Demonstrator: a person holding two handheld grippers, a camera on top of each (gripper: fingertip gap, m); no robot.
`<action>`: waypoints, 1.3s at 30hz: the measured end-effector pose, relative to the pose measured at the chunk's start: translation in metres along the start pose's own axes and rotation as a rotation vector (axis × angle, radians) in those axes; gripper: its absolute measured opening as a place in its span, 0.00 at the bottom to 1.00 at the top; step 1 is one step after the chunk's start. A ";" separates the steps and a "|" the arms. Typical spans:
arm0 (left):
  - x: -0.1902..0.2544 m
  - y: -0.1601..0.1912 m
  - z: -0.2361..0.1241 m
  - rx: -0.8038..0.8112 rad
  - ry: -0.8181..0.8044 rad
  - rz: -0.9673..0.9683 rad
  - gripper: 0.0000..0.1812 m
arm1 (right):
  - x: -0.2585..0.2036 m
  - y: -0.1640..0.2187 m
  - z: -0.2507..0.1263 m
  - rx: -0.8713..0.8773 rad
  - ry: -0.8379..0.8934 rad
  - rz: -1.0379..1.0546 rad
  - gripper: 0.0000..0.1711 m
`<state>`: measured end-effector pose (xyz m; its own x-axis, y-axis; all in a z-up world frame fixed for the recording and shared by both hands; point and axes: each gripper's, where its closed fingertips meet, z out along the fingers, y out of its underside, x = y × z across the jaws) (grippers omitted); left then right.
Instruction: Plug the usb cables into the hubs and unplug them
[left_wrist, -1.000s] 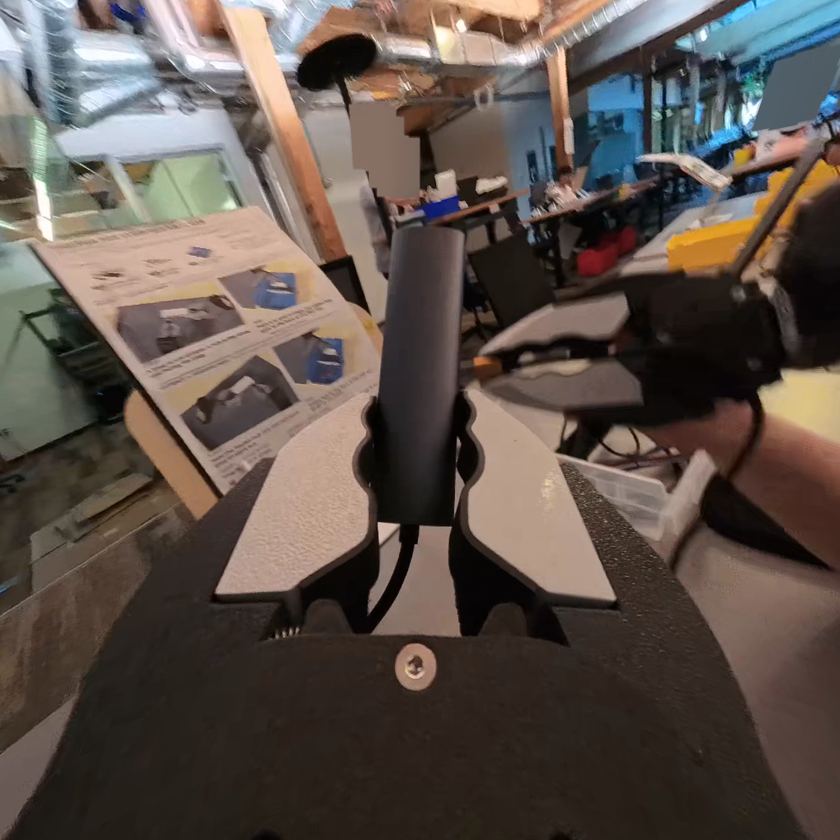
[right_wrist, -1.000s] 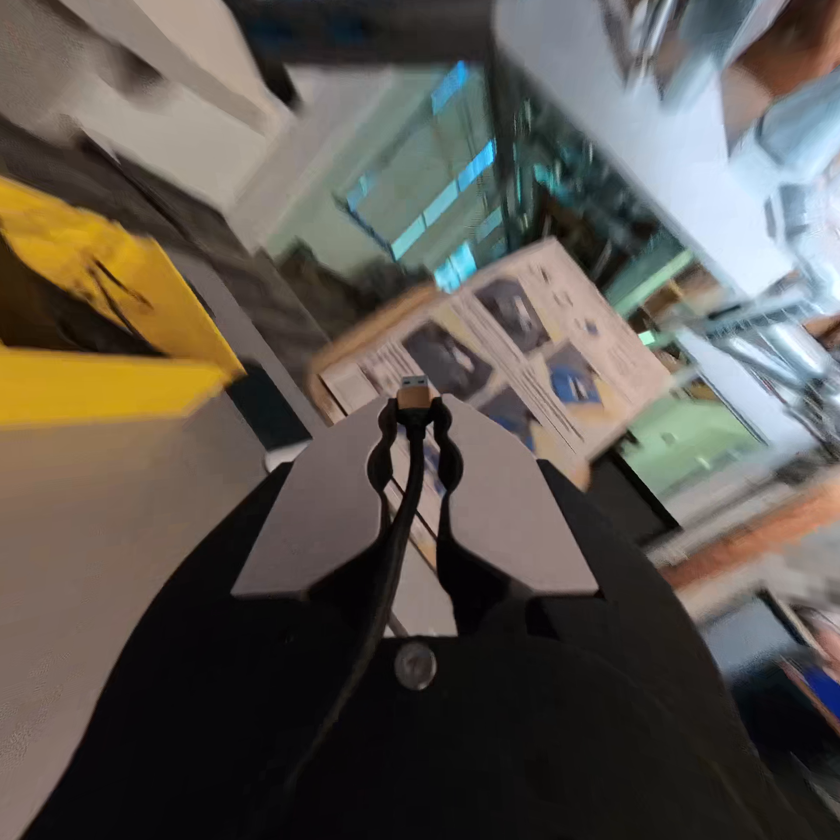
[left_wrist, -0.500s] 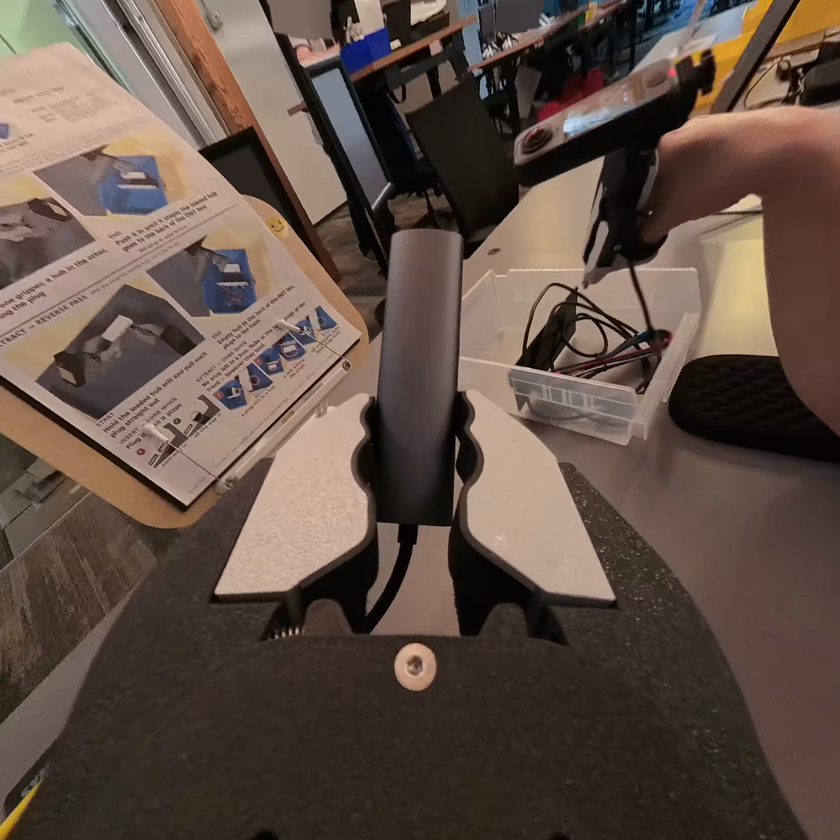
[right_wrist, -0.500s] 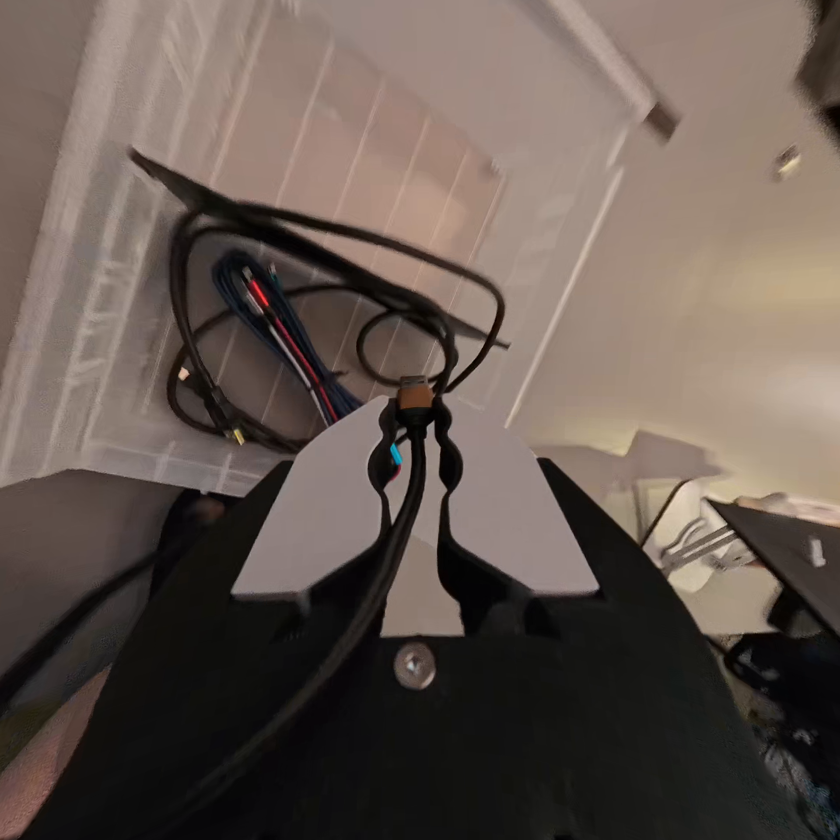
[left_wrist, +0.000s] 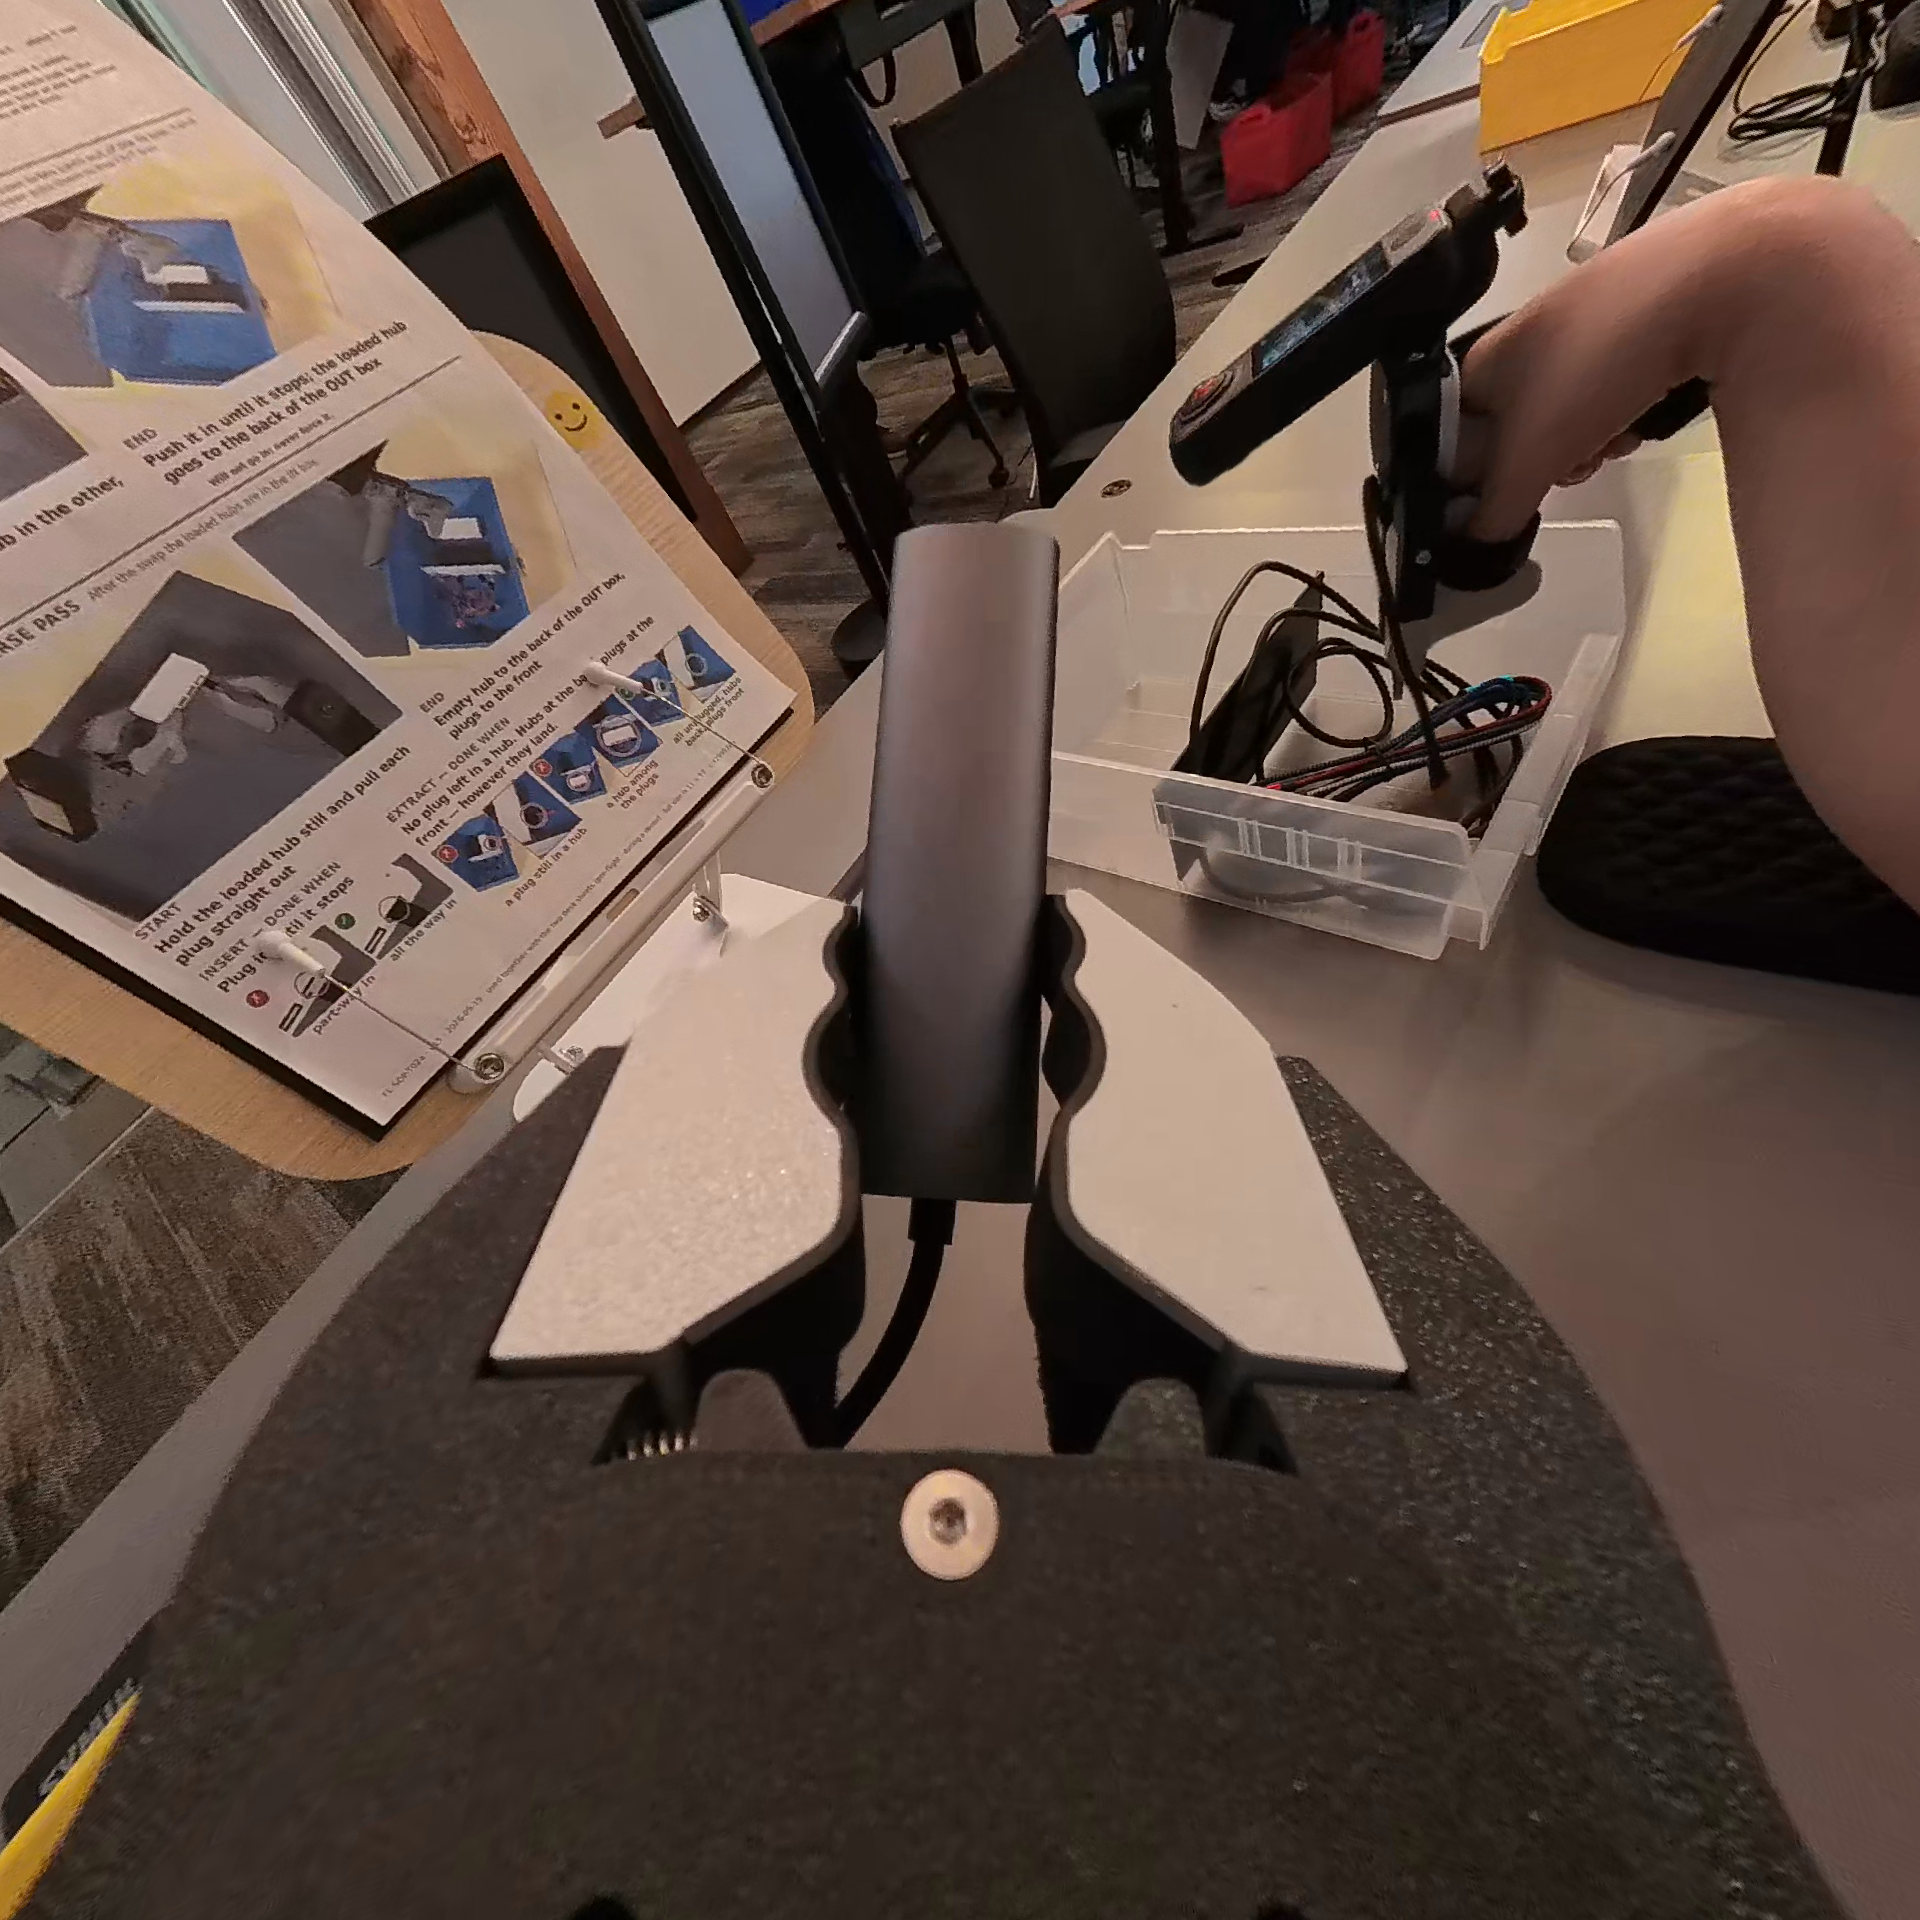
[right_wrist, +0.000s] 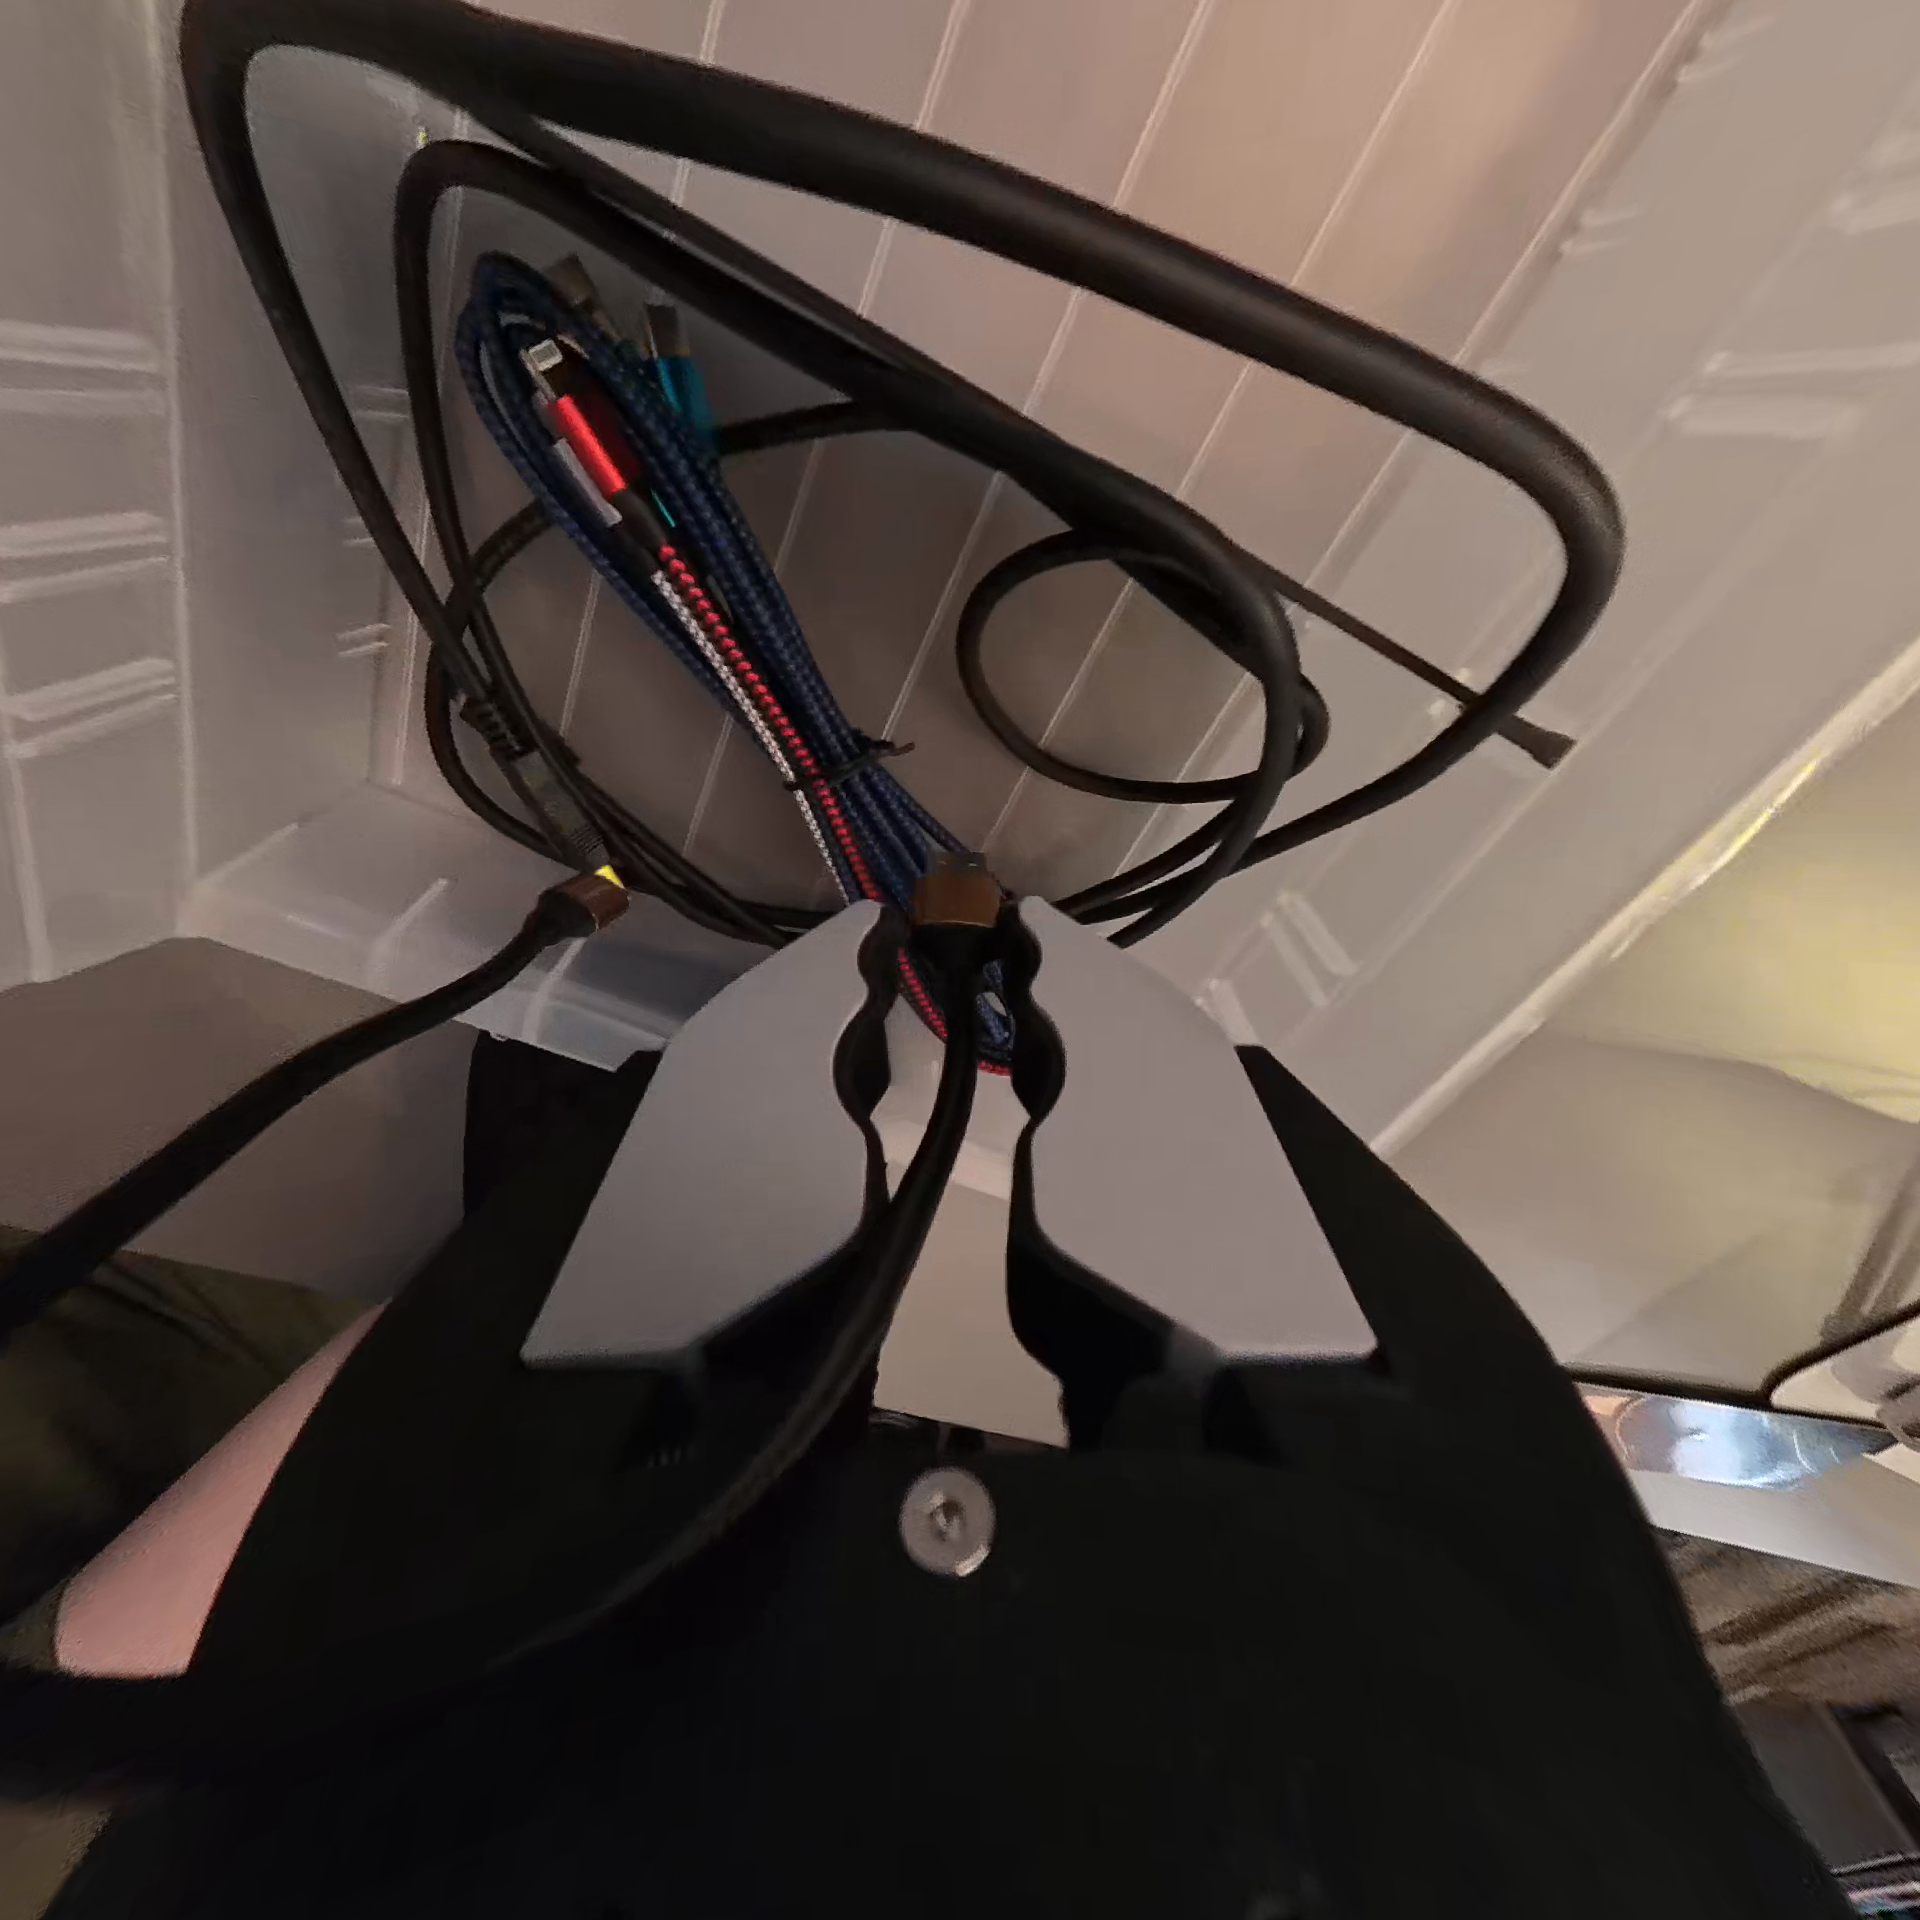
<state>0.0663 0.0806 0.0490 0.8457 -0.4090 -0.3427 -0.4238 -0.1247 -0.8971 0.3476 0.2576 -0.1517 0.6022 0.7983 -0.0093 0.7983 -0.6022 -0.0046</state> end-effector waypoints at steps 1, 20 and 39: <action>0.000 0.000 0.000 -0.001 -0.001 0.001 0.18 | -0.001 -0.001 0.000 0.001 -0.004 -0.003 0.12; 0.002 0.009 0.002 -0.041 0.049 0.034 0.18 | -0.040 -0.034 -0.124 0.627 0.137 -0.214 0.22; 0.050 0.031 0.023 -0.171 0.196 0.266 0.18 | -0.277 -0.077 -0.162 1.182 -0.200 -1.368 0.27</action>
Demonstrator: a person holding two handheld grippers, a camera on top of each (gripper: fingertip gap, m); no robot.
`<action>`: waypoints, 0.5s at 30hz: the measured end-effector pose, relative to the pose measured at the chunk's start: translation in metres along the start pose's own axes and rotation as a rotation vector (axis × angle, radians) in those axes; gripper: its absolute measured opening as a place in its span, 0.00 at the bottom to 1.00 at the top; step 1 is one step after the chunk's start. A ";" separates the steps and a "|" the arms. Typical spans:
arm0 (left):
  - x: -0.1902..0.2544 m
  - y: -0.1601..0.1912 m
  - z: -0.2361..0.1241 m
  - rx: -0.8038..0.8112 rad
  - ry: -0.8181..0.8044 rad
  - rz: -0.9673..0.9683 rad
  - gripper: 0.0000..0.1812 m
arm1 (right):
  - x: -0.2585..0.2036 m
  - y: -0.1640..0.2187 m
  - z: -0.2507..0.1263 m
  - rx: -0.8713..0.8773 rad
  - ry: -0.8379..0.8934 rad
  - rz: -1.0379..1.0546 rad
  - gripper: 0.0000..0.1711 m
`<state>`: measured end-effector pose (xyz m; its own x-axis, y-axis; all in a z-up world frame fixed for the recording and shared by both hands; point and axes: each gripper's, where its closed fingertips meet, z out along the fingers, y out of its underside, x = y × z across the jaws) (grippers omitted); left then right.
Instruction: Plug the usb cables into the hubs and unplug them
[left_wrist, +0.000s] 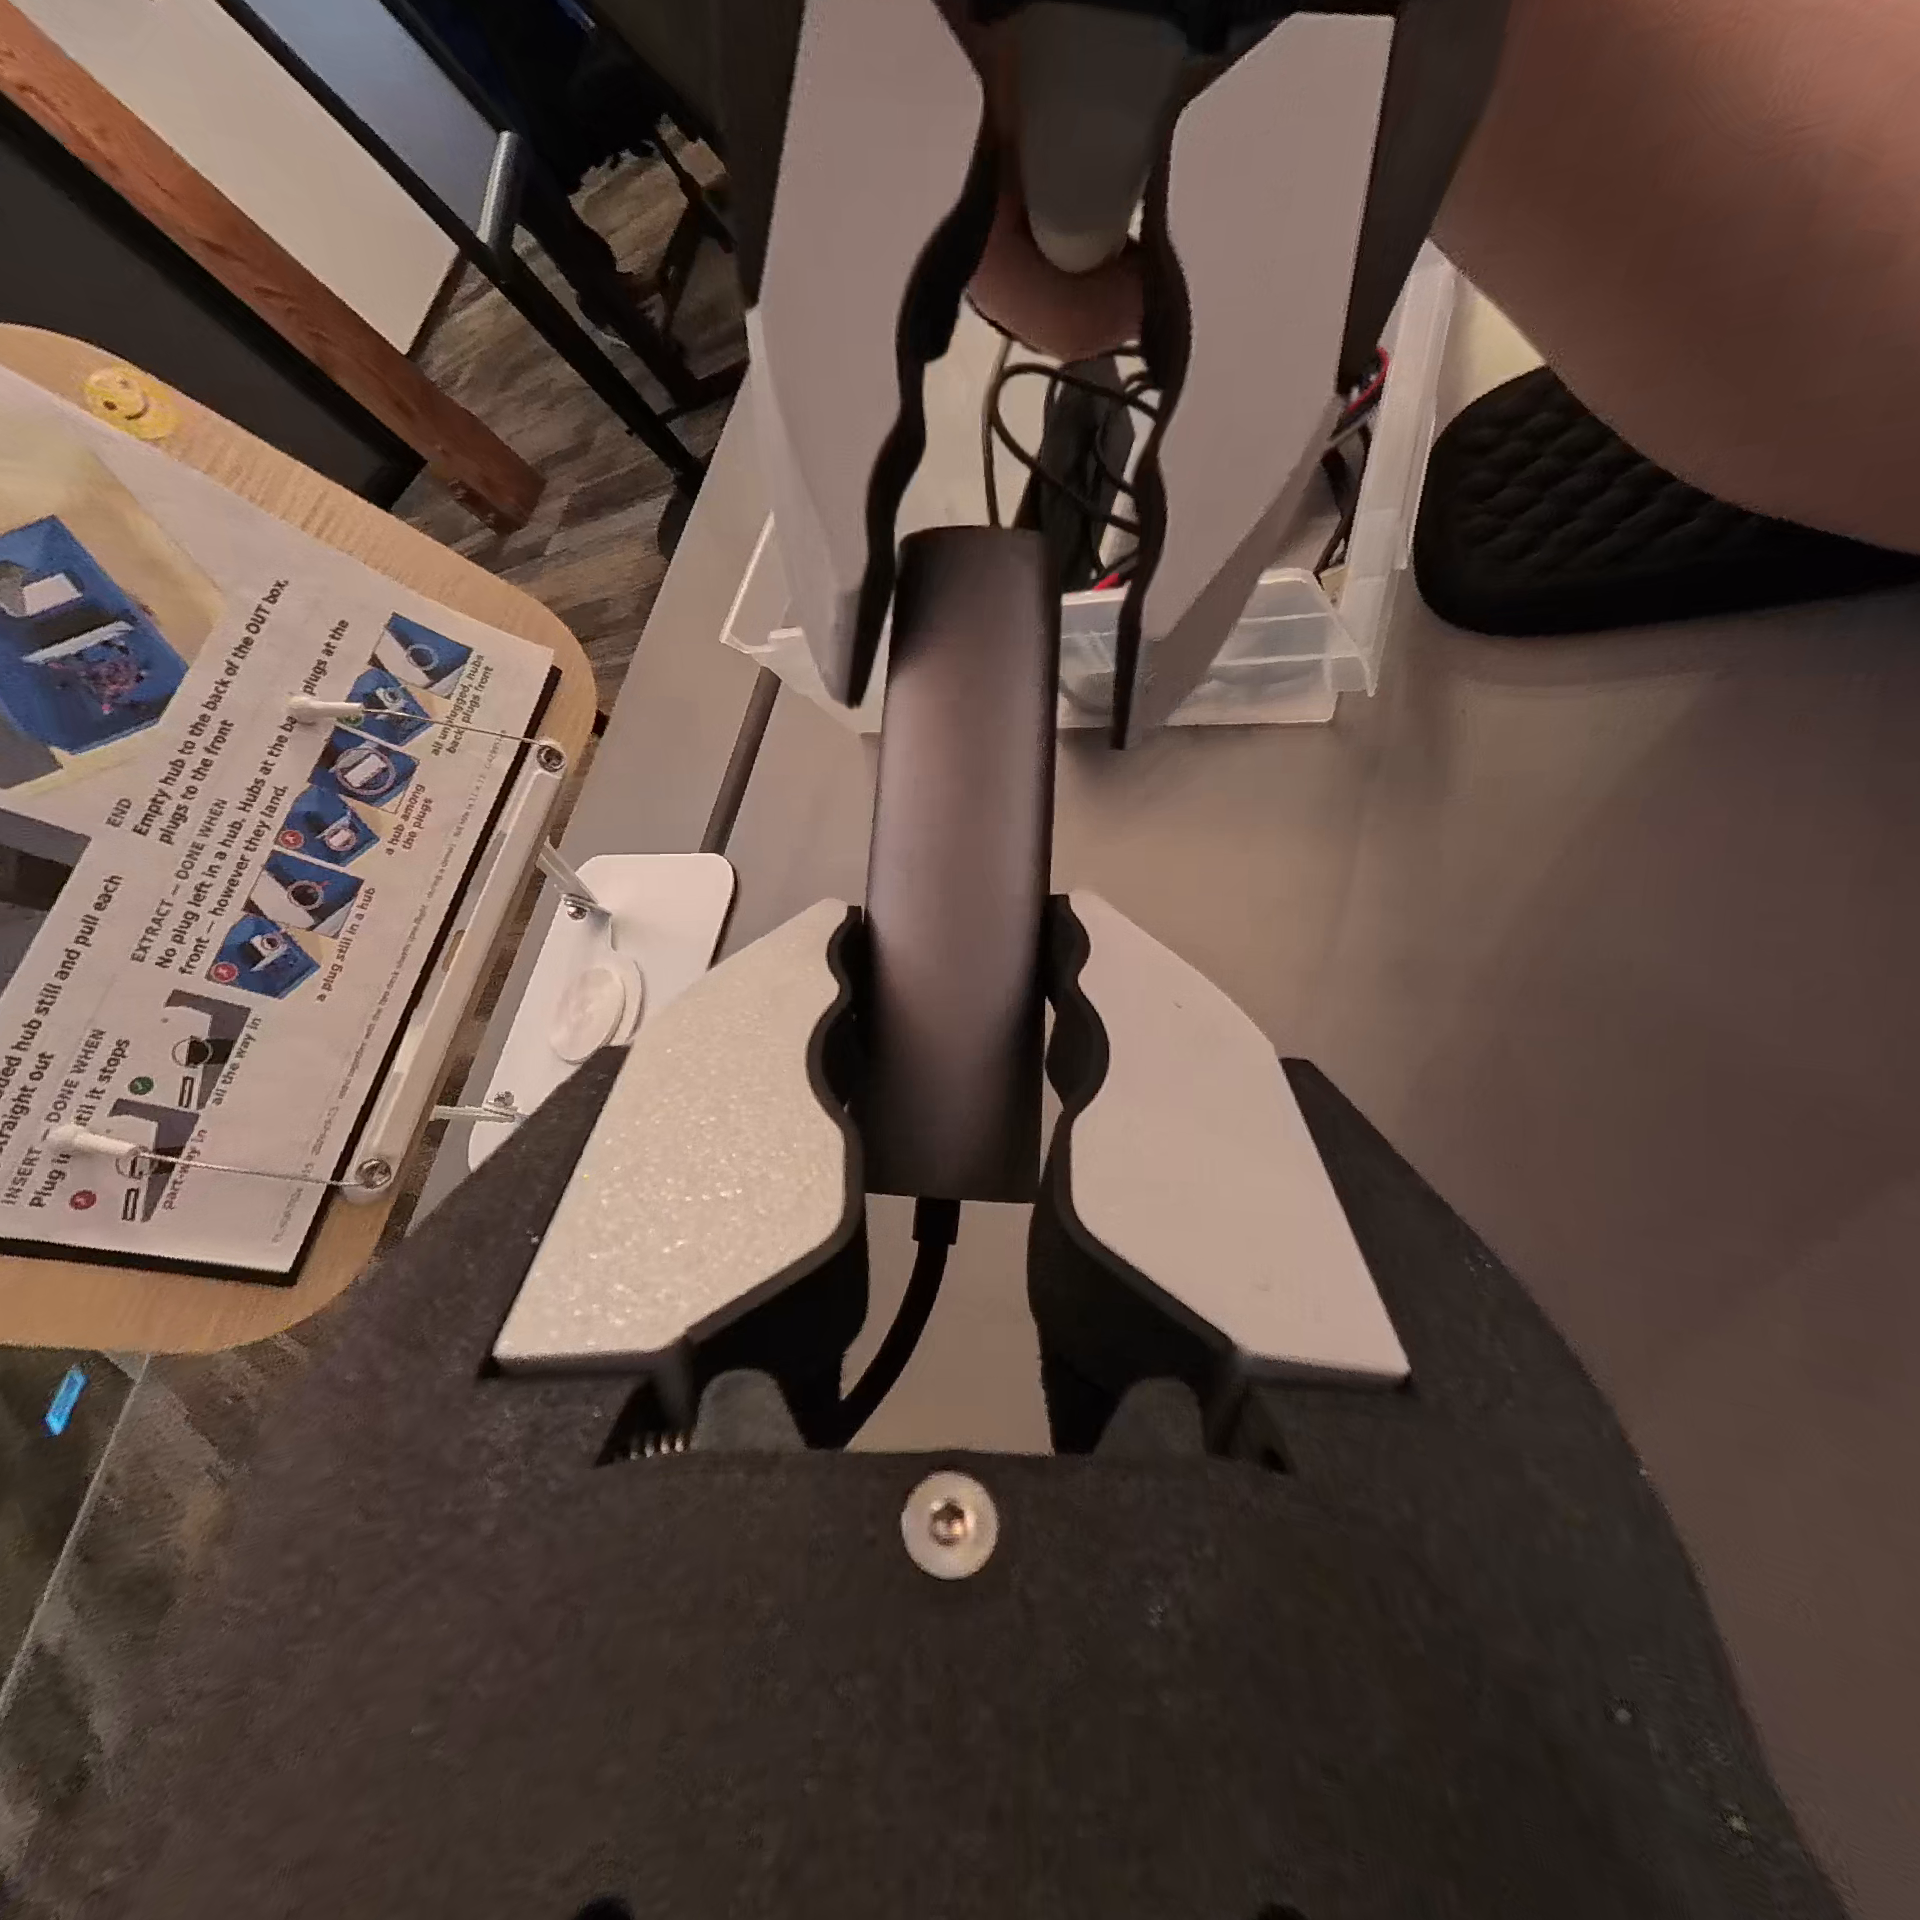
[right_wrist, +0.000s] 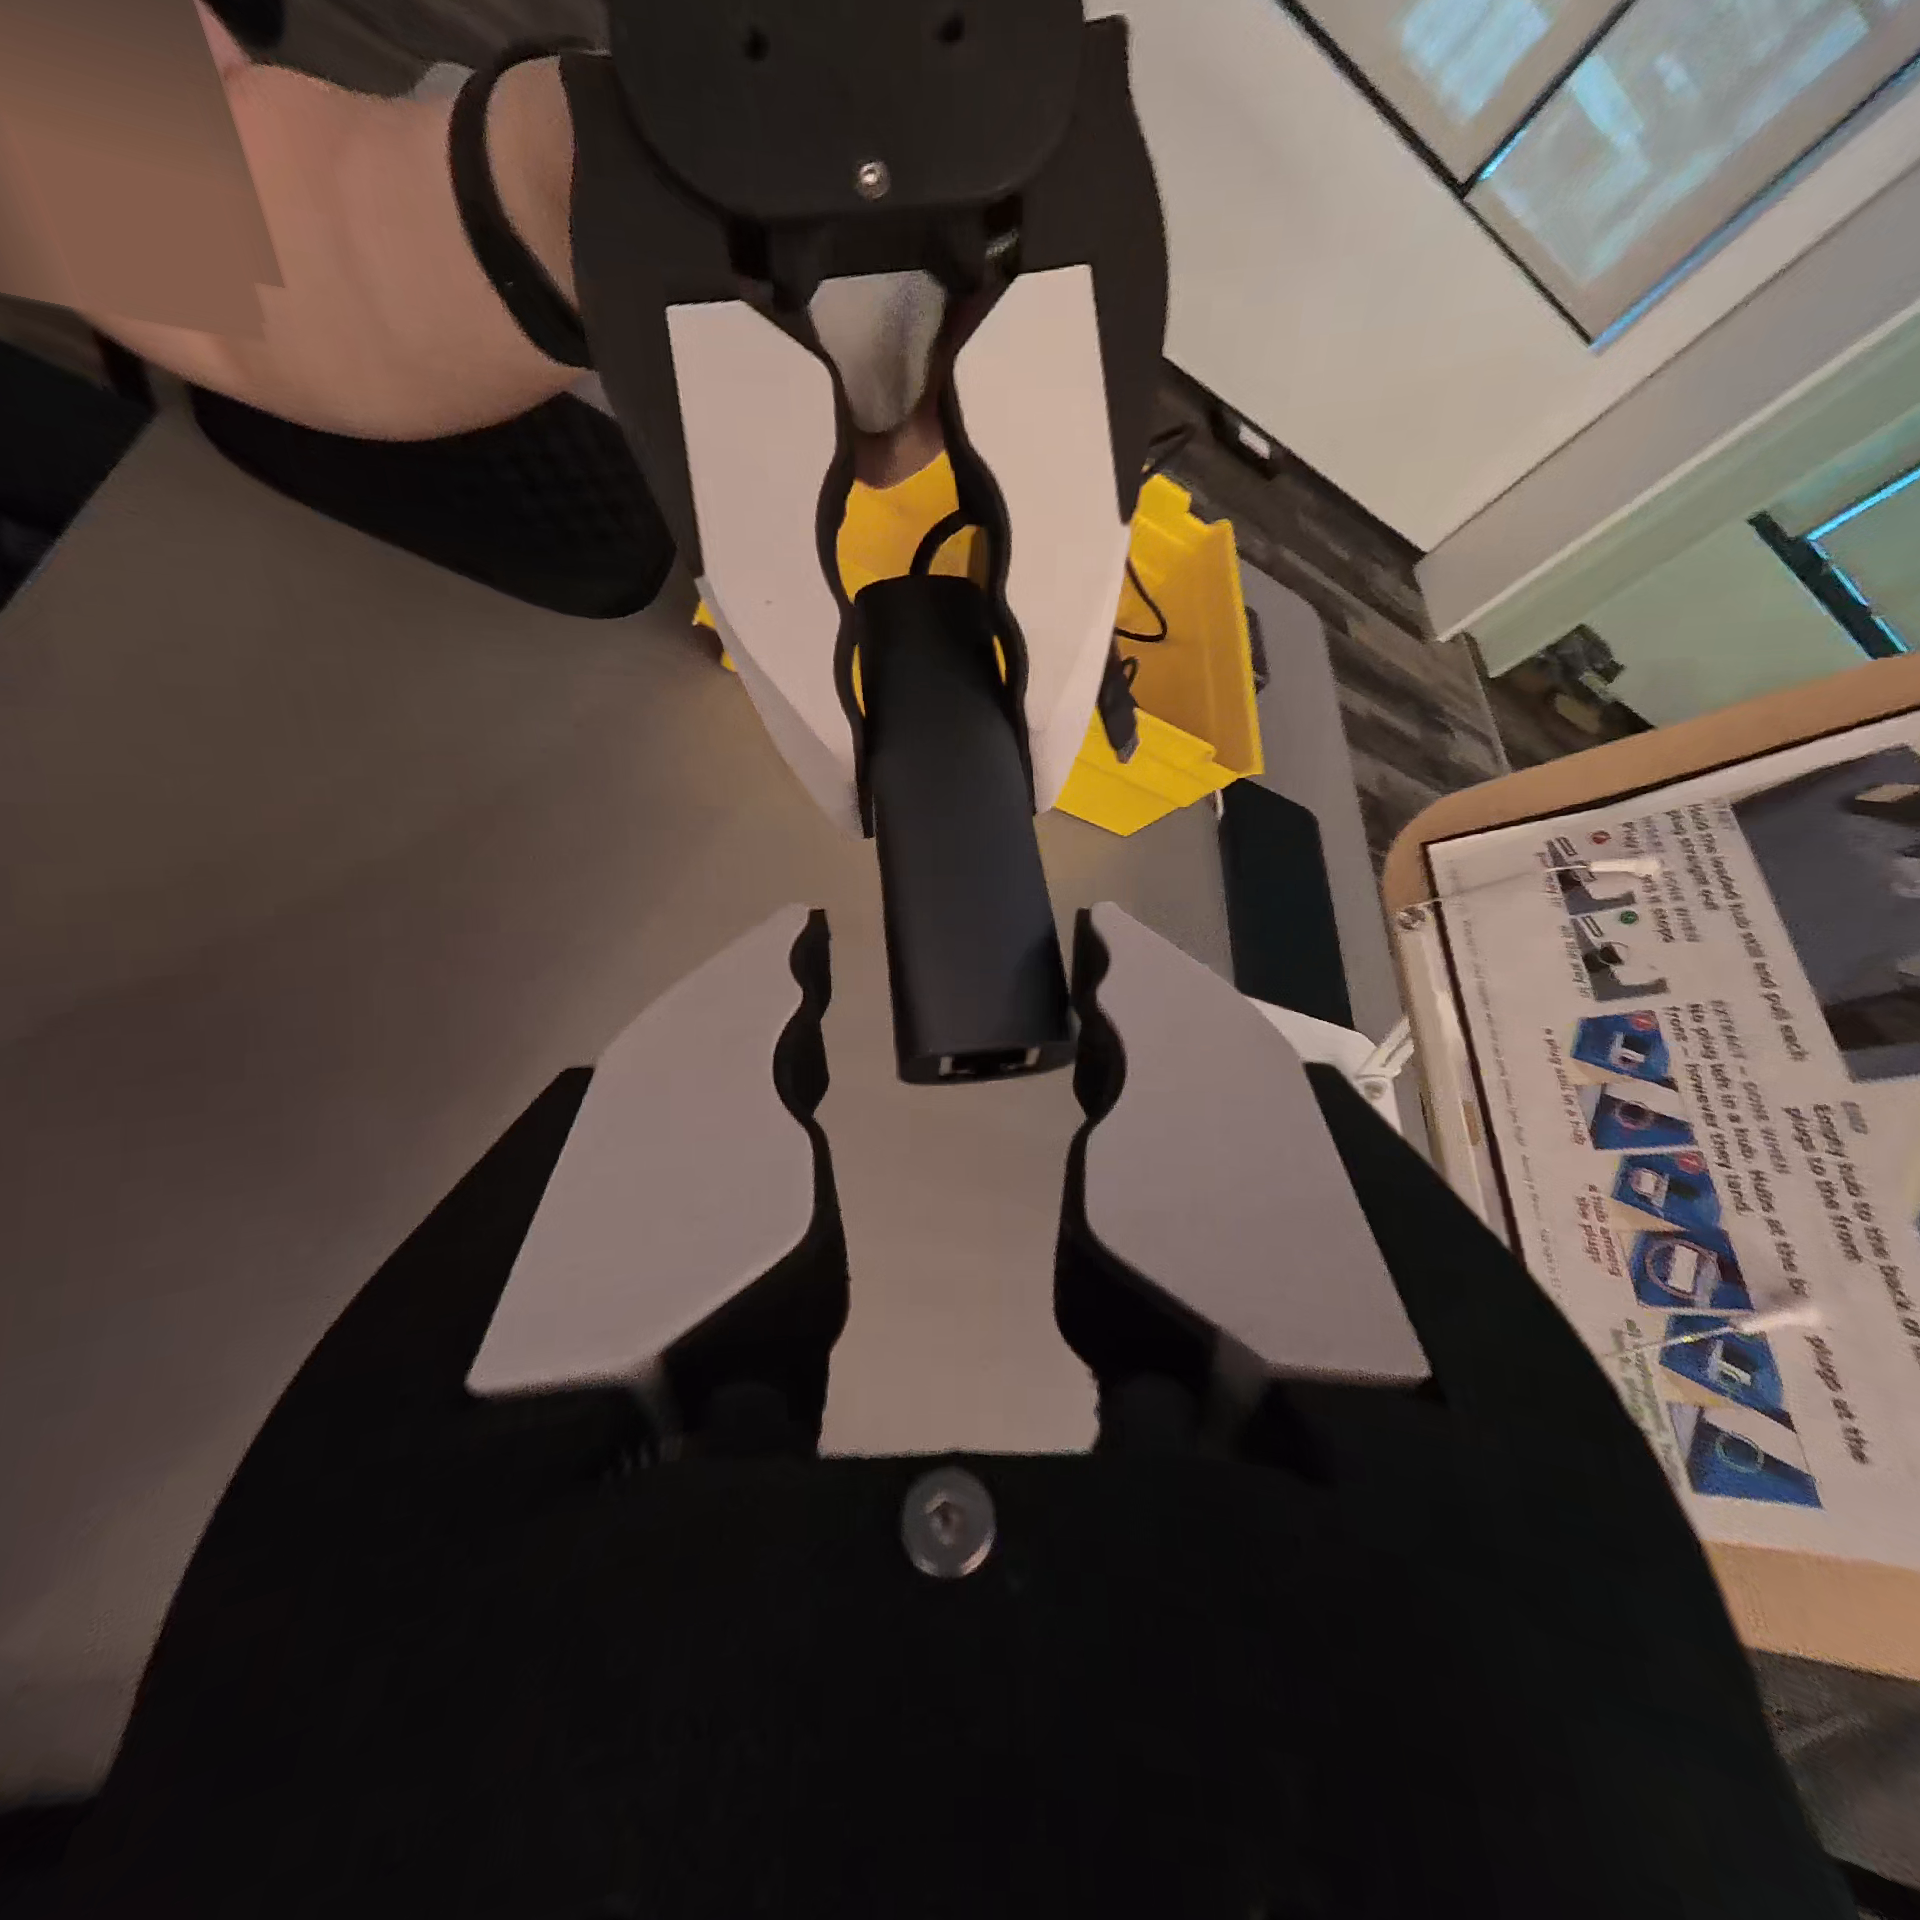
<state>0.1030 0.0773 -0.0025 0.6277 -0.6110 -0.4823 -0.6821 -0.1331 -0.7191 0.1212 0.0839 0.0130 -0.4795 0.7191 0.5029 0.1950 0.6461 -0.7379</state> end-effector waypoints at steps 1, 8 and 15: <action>0.002 0.001 0.001 -0.009 0.005 0.011 0.18 | -0.001 0.001 0.001 0.002 -0.011 -0.009 0.24; 0.010 0.000 0.004 -0.017 0.024 0.047 0.18 | -0.008 0.006 0.007 -0.023 -0.051 -0.017 0.21; 0.003 0.001 0.003 0.008 -0.018 0.049 0.18 | -0.004 0.002 0.007 -0.021 -0.034 -0.021 0.20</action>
<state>0.1057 0.0780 -0.0063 0.6002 -0.6026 -0.5259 -0.7093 -0.0971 -0.6982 0.1173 0.0805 0.0059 -0.5120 0.6969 0.5023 0.2024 0.6661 -0.7179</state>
